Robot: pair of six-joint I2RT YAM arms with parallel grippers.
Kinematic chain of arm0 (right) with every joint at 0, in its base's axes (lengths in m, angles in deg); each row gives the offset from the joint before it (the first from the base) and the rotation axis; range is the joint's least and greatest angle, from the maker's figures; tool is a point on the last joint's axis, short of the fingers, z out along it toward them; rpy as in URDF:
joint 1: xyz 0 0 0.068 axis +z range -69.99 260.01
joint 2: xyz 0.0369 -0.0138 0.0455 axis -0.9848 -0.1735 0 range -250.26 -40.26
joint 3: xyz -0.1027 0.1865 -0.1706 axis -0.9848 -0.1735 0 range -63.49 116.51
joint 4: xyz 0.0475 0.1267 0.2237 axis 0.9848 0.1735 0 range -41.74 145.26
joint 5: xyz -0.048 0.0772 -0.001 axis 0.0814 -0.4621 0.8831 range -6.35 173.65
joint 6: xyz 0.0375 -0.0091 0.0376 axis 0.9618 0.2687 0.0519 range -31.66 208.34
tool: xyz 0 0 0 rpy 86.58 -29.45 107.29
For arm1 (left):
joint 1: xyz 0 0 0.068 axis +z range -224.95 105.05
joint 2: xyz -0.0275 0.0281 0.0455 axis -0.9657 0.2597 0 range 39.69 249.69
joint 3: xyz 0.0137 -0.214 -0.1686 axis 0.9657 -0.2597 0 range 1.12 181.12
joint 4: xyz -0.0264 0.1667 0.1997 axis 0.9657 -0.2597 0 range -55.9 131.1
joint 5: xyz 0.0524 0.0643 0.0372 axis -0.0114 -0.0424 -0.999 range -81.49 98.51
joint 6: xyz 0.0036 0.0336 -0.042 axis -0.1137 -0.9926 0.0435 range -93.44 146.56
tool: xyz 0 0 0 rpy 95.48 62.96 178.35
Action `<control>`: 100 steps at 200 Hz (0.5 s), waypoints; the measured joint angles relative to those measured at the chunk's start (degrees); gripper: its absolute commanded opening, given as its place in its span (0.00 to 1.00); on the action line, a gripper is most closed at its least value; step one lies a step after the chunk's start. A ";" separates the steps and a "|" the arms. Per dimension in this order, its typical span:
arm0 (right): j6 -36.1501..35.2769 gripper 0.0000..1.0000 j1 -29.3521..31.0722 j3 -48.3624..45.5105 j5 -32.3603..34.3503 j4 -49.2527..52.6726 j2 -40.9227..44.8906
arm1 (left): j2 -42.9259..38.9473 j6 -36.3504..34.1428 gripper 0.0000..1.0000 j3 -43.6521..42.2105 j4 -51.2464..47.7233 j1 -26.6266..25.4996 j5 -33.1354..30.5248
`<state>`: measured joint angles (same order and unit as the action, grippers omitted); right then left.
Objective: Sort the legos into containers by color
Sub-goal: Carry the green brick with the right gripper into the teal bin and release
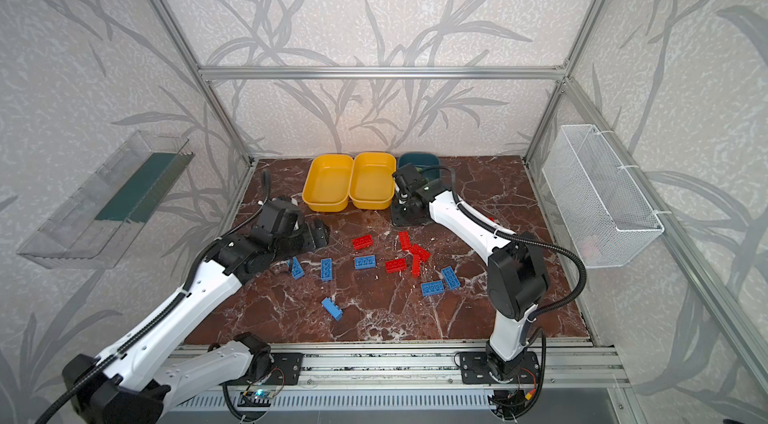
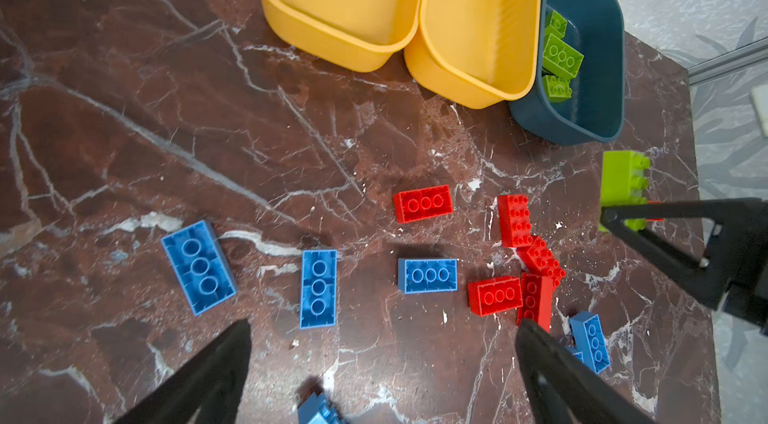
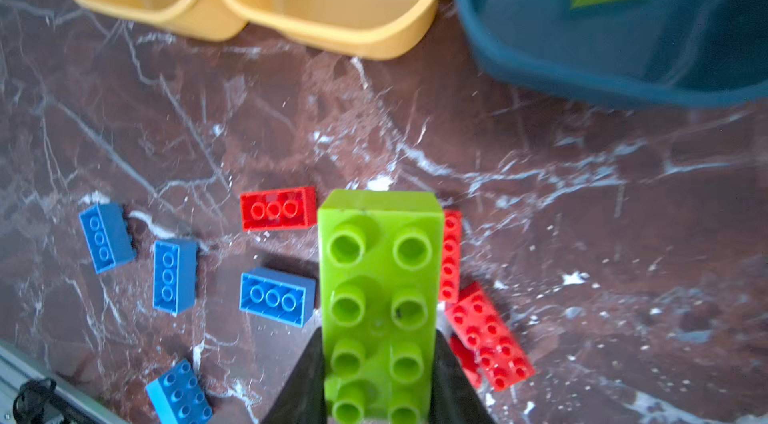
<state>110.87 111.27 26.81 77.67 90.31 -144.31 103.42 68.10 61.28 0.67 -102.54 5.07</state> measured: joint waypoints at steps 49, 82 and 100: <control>-2.38 0.26 -8.37 11.93 -2.25 -1.86 -12.17 | 9.33 -4.22 0.99 8.20 1.88 0.44 0.07; -3.41 0.35 -11.58 24.81 -2.56 -0.85 -24.68 | 13.86 -5.73 0.99 12.09 1.86 0.92 0.39; -4.39 0.51 -12.39 33.48 -2.58 1.73 -31.17 | 15.28 -6.16 0.99 13.75 1.44 1.05 0.57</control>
<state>106.47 98.88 60.29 75.09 92.03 -175.48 118.70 61.94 75.03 2.11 -101.49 5.63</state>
